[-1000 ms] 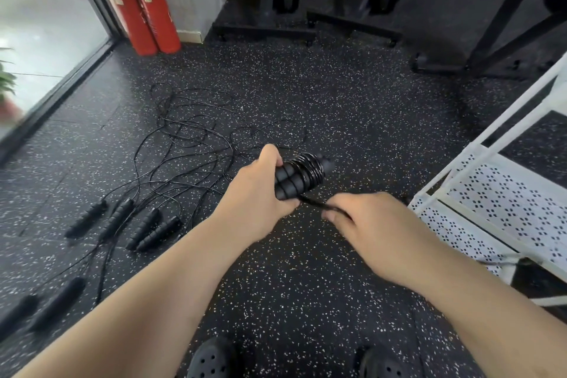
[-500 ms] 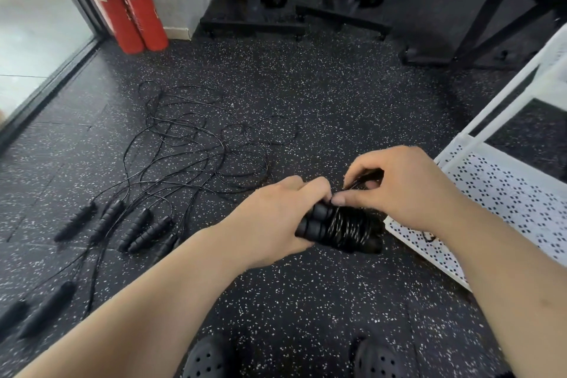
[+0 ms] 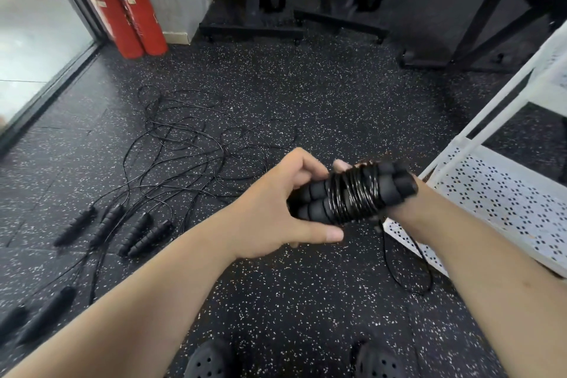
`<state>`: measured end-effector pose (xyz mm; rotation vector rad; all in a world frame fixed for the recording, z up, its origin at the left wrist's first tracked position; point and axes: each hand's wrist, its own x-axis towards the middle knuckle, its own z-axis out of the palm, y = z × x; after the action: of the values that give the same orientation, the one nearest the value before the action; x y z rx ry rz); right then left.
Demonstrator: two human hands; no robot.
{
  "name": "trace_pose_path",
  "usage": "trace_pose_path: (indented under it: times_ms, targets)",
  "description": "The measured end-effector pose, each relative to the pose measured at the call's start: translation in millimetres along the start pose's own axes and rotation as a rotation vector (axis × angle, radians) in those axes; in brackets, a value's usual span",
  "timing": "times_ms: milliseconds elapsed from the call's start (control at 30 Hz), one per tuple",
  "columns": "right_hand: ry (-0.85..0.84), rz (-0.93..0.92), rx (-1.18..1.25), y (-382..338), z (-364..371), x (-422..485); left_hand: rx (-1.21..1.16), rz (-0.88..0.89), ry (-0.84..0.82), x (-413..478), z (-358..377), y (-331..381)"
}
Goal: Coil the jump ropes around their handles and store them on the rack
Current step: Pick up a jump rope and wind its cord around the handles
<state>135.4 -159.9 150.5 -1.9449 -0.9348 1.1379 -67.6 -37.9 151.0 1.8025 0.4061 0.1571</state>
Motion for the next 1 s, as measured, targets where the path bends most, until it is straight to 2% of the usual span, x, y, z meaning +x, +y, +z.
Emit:
trace_pose_path:
  times_ms: [67,133,300,367,533,633,800,1000]
  targets:
    - [0.061,0.082,-0.239,3.1,16.5,9.0,-0.042,-0.016,0.071,1.8,-1.1,-3.5]
    - [0.081,0.051,-0.408,5.8,33.6,14.8,-0.061,-0.034,0.165,5.0,-0.9,-9.7]
    - [0.001,-0.104,-0.557,8.1,48.4,4.7,0.152,-0.172,0.483,12.5,-10.6,-28.8]
    - [-0.018,-0.156,-0.617,2.2,52.2,-1.3,0.238,-0.228,0.537,13.2,-15.0,-34.3]
    - [0.005,-0.256,-0.873,-15.5,41.8,-20.2,0.461,-0.263,0.454,14.6,-11.4,-43.9]
    - [0.048,-0.314,-0.928,-22.0,32.8,-25.2,0.537,-0.230,0.433,16.0,-7.8,-46.0]
    - [0.113,-0.407,-0.946,-20.7,22.8,-19.2,0.663,-0.072,0.378,14.3,5.0,-46.1]
    - [0.161,-0.479,-0.822,-15.3,15.5,-12.9,0.624,0.000,0.352,16.0,10.0,-39.9]
